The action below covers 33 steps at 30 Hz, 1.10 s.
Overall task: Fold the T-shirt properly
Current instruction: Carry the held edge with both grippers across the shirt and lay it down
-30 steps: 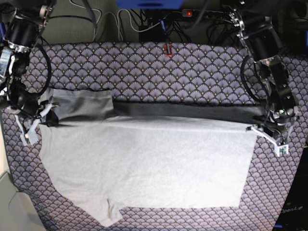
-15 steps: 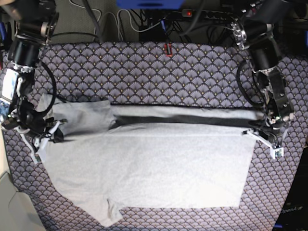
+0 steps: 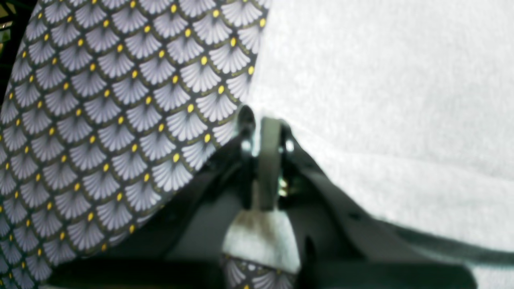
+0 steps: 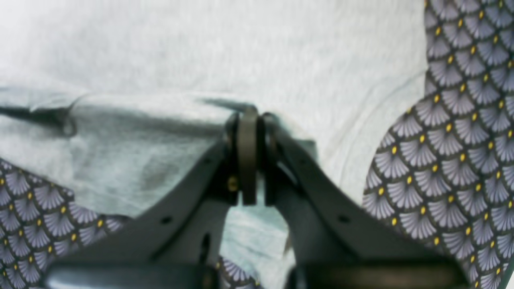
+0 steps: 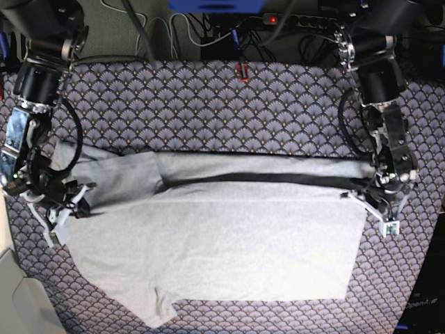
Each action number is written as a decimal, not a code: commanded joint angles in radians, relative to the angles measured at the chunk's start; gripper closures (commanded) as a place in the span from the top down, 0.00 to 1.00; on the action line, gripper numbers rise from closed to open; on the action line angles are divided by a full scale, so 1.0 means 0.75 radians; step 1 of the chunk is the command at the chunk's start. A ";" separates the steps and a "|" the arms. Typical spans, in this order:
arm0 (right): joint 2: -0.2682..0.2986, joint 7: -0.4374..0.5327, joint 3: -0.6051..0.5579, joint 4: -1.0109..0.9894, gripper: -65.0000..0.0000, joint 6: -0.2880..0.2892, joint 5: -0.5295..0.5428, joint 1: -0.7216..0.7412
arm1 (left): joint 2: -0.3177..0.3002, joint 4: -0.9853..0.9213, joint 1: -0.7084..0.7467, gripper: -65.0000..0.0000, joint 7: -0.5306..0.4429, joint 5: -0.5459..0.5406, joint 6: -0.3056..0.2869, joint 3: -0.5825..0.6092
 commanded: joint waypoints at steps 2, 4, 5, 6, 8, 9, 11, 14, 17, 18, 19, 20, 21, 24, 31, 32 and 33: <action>0.027 0.035 0.005 0.021 0.00 -0.001 0.013 0.033 | -0.021 0.020 -0.037 0.01 -0.062 0.000 0.005 -0.002; 0.036 0.037 0.005 0.021 0.00 -0.001 -0.020 0.042 | -0.032 0.018 -0.037 0.01 -0.068 0.000 0.005 -0.002; 0.027 0.037 0.005 0.021 0.00 -0.001 -0.051 0.062 | -0.036 0.018 -0.037 0.01 -0.068 0.000 0.005 -0.002; 0.021 0.037 0.005 0.019 0.00 -0.001 -0.088 0.076 | -0.038 0.018 -0.037 0.01 -0.076 0.000 0.005 -0.002; 0.005 0.039 0.007 0.000 0.00 -0.001 -0.139 0.087 | -0.038 0.018 -0.037 0.01 -0.084 0.000 0.005 -0.002; 0.003 0.049 0.007 -0.018 0.00 -0.001 -0.155 0.105 | -0.038 0.018 -0.037 0.01 -0.084 0.000 0.007 -0.002; 0.003 0.066 0.007 -0.061 0.00 -0.001 -0.161 0.123 | -0.038 0.018 -0.037 0.01 -0.084 0.000 0.007 -0.002; 0.003 0.076 0.007 -0.100 0.00 -0.001 -0.161 0.123 | -0.038 0.018 -0.035 0.01 -0.084 0.000 0.007 -0.002; 0.003 0.123 0.005 -0.127 0.00 -0.001 -0.161 0.123 | -0.038 -0.007 -0.035 0.01 -0.086 0.000 0.007 -0.002; 0.003 0.131 0.005 -0.141 0.00 -0.001 -0.161 0.125 | -0.040 -0.025 -0.041 0.01 -0.086 0.000 0.007 -0.002; 0.003 0.133 0.005 -0.149 0.00 -0.001 -0.163 0.142 | -0.042 -0.038 -0.058 0.01 -0.086 0.000 0.007 0.000; 0.005 0.133 0.003 -0.157 0.00 -0.001 -0.163 0.148 | -0.044 -0.050 -0.072 0.01 -0.086 0.000 0.007 0.000; 0.005 0.135 0.003 -0.165 0.00 -0.001 -0.163 0.154 | -0.046 -0.066 -0.082 0.01 -0.086 0.000 0.007 0.000; 0.007 0.139 -0.005 -0.176 0.00 -0.001 -0.163 0.183 | -0.046 -0.089 -0.099 0.01 -0.088 0.000 0.007 0.000; 0.025 0.139 -0.060 -0.176 0.00 -0.001 -0.163 0.205 | -0.071 -0.093 -0.138 0.01 -0.097 0.000 0.007 0.100; 0.025 0.139 -0.060 -0.176 0.00 -0.001 -0.163 0.205 | -0.073 -0.093 -0.138 0.01 -0.115 0.000 0.007 0.121; 0.025 0.139 -0.060 -0.176 0.00 -0.001 -0.163 0.203 | -0.073 -0.093 -0.138 0.01 -0.135 0.000 0.007 0.133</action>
